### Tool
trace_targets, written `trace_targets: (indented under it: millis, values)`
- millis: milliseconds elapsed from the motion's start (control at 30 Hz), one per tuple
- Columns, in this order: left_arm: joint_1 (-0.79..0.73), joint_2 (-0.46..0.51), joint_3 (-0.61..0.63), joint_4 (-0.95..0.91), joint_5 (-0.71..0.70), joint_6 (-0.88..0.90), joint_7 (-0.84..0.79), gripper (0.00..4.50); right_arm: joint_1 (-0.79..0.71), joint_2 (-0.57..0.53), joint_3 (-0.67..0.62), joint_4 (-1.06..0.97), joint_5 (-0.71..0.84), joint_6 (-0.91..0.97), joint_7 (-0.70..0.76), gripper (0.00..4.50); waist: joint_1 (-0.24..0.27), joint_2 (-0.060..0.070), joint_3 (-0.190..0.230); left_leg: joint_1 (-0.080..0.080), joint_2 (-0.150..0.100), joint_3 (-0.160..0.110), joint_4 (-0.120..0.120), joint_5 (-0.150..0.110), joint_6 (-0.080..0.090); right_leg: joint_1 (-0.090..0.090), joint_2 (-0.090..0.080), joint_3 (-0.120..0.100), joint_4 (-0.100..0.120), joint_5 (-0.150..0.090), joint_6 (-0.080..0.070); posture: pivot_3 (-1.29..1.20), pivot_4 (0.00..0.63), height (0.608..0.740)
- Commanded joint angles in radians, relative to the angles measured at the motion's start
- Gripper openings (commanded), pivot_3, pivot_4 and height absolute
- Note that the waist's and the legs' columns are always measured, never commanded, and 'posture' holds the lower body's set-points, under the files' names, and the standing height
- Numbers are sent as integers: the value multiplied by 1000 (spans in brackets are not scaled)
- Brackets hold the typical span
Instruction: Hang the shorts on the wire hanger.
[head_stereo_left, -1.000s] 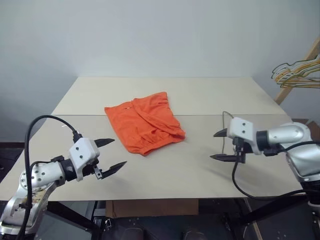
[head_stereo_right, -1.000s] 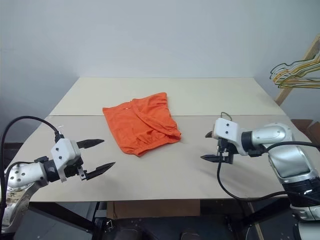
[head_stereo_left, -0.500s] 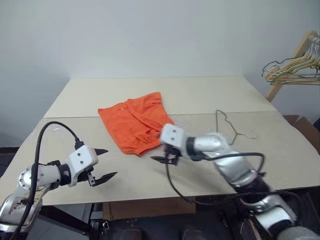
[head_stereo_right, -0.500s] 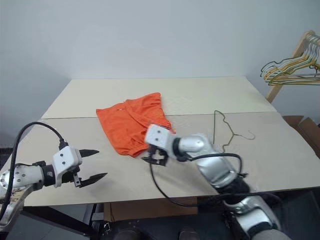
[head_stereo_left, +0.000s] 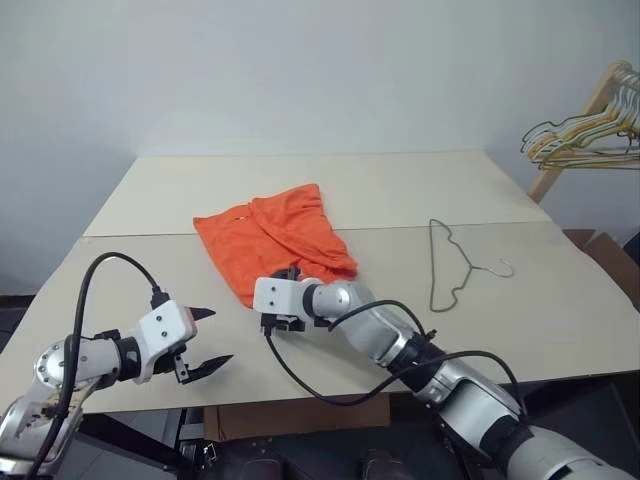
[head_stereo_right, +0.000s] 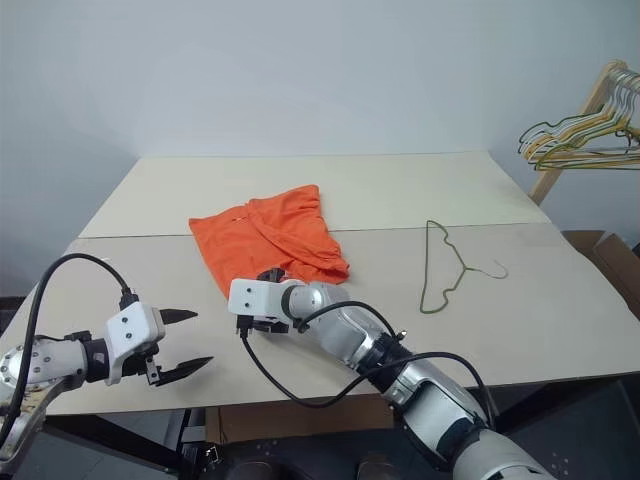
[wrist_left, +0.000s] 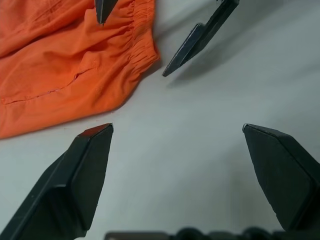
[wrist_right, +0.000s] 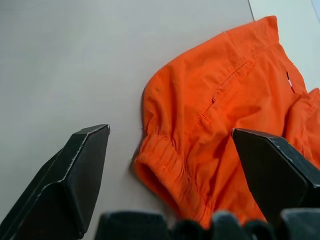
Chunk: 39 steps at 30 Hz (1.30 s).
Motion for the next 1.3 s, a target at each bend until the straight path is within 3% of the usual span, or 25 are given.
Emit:
trace_targets:
  millis: [33,100,467,667,833,933,1000,1100,1300]
  values:
    - [-7,7,29,-28,-8,-6,7,4500,-27,21,-2,36,-42,-60,-11,4318,-1,0,0,0,0,0,0,0,0,0,0,0,0,0,0,95,0,740]
    - [-8,5,26,-27,-6,-7,9,4500,-19,34,2,74,-67,-82,-31,3938,-2,0,0,0,0,0,0,0,0,0,0,0,0,0,0,99,0,740]
    - [-19,8,12,-30,-5,-1,7,4500,-19,42,-2,138,-165,-133,-64,32,-15,0,0,0,0,-2,-1,0,-1,0,0,0,1,0,-1,83,0,740]
    - [-30,9,7,-27,-2,0,6,4500,47,-53,-3,-7,-184,-161,10,32,-16,0,0,0,0,-3,-1,0,-1,0,0,-1,0,-1,-1,81,0,740]
    - [-25,12,18,-13,2,-17,1,4500,215,-300,-81,-317,-129,-294,109,32,-9,0,0,-1,-2,-4,-1,0,-1,0,-3,-2,-1,-1,1,72,0,740]
    - [-40,18,18,23,11,-41,-9,4500,321,-507,-173,-407,-3,-588,158,32,-6,-1,0,-1,-3,-3,-1,0,0,2,-4,-2,-2,-2,2,61,0,740]
    - [-62,35,4,62,32,-65,-22,4500,379,-611,-242,-361,112,-833,168,32,-8,-2,1,1,-3,-2,-1,0,0,3,-3,-2,-3,-3,3,51,0,740]
    - [-114,65,-30,141,69,-115,-53,4500,416,-729,-316,-254,287,-1017,275,32,-17,-3,2,3,-1,-2,-1,0,0,6,0,-2,-3,-7,5,35,0,740]
    - [-278,112,-141,346,174,-251,-120,4500,397,-807,-367,-66,432,-1175,438,32,-23,-6,4,9,1,-1,-2,0,1,11,1,-1,-3,-6,-2,21,0,740]
